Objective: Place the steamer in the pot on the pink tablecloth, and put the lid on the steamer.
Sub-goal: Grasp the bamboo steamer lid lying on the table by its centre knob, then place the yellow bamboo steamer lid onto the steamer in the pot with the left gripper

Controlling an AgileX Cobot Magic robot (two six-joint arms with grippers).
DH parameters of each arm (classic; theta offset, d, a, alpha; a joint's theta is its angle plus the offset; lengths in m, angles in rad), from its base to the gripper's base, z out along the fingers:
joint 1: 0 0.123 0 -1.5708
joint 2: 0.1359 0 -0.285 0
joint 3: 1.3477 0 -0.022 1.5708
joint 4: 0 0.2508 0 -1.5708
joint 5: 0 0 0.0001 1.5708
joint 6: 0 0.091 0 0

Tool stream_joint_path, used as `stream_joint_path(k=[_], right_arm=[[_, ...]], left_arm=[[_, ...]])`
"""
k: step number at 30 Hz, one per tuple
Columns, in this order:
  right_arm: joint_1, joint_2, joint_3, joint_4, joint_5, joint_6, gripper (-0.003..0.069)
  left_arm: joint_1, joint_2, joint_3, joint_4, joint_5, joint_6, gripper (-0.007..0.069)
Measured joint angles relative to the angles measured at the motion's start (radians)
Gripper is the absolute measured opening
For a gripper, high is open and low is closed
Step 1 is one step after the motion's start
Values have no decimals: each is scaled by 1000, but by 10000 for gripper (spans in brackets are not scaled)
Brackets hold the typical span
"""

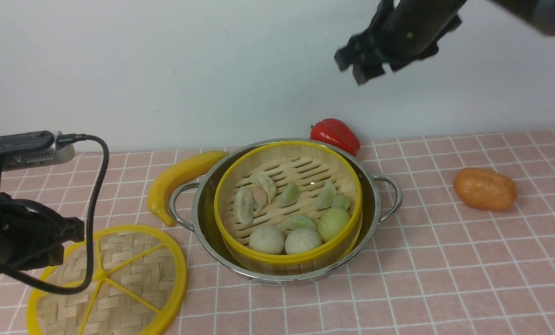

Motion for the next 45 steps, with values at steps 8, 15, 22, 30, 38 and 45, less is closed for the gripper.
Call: stream_joint_path(k=[8, 15, 22, 30, 38, 45], right_arm=[[0, -326, -1, 216, -3, -66, 421], [0, -580, 29, 322, -5, -129, 369], [0, -792, 208, 332, -4, -137, 328], [0, -981, 433, 309, 2, -138, 301], [0, -1034, 484, 205, 4, -108, 295], [0, -1035, 488, 183, 3, -73, 295]], left_arm=[[0, 152, 0, -13, -100, 0, 243], [0, 298, 0, -28, -207, 0, 243], [0, 414, 0, -28, -283, 0, 242], [0, 432, -21, -28, -257, 5, 116], [0, 327, -210, 127, 44, -4, 116], [-136, 248, -493, 58, 186, 52, 116]])
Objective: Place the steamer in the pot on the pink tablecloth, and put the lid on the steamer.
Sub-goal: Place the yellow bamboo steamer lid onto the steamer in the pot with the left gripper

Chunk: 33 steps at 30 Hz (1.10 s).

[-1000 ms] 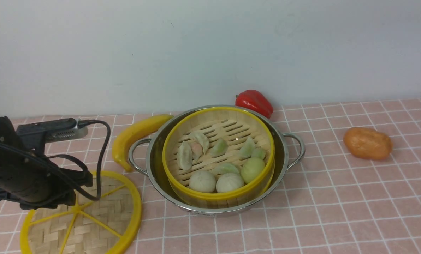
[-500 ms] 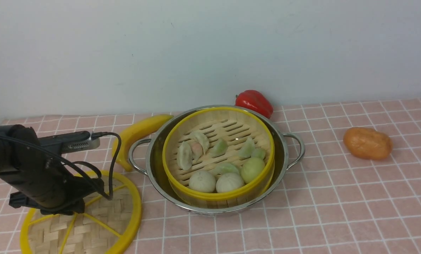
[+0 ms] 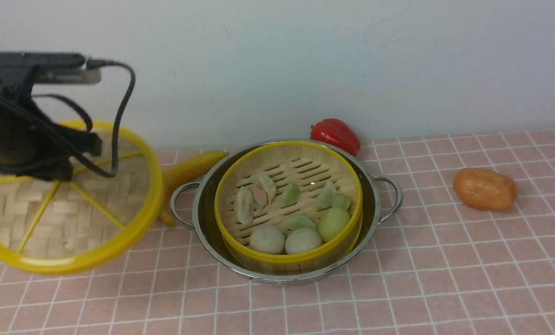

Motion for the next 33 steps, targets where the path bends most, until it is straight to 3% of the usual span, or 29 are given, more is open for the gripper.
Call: stream_joint_path(k=[7, 12, 20, 33], right_arm=[[0, 0, 0, 25, 0, 23, 295], [0, 0, 0, 51, 0, 37, 295], [0, 0, 0, 73, 0, 41, 295], [0, 0, 0, 73, 0, 44, 295]], left_arm=[[-332, 90, -100, -43, -91, 19, 116], [-448, 235, -164, 17, -137, -8, 116], [-455, 387, -289, 48, -138, -22, 116], [-456, 454, -310, 48, -92, -22, 116]])
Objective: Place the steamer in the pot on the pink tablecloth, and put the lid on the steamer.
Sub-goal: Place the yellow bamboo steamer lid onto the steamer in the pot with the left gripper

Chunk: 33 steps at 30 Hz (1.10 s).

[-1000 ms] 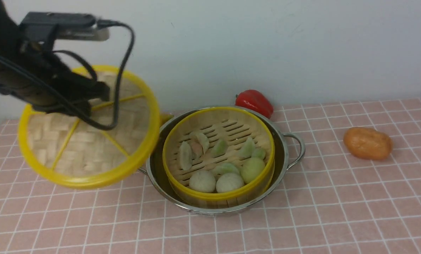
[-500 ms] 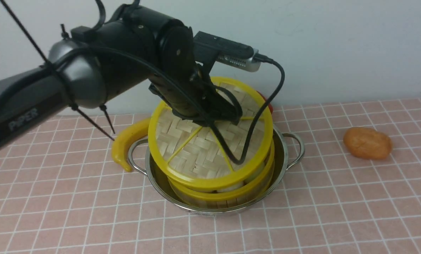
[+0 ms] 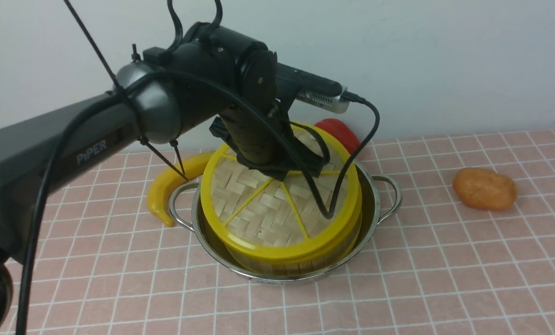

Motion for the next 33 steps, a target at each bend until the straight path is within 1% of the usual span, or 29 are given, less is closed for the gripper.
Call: stream_joint_path(k=[15, 33], right_arm=[[0, 0, 0, 0, 0, 1, 295], [0, 0, 0, 0, 0, 10, 295]], left_arm=[[0, 30, -2, -1, -56, -5, 116], [0, 42, -3, -1, -62, -9, 116]])
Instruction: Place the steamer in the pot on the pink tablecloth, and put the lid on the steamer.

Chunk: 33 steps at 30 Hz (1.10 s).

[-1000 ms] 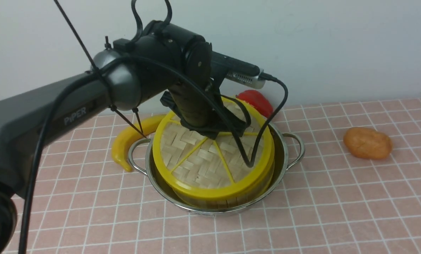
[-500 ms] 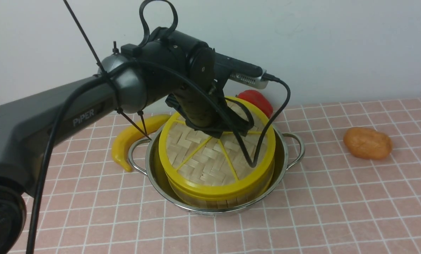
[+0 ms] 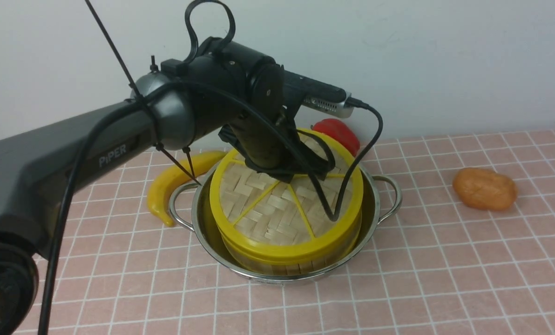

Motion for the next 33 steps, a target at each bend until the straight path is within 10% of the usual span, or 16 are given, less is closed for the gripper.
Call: stream_joint_path(k=[22, 33], right_arm=[[0, 0, 0, 10, 0, 2, 295], [0, 0, 0, 34, 0, 2, 295]], left_arm=[[0, 59, -90, 9, 34, 8, 141], [0, 62, -365, 28, 268, 53, 573]])
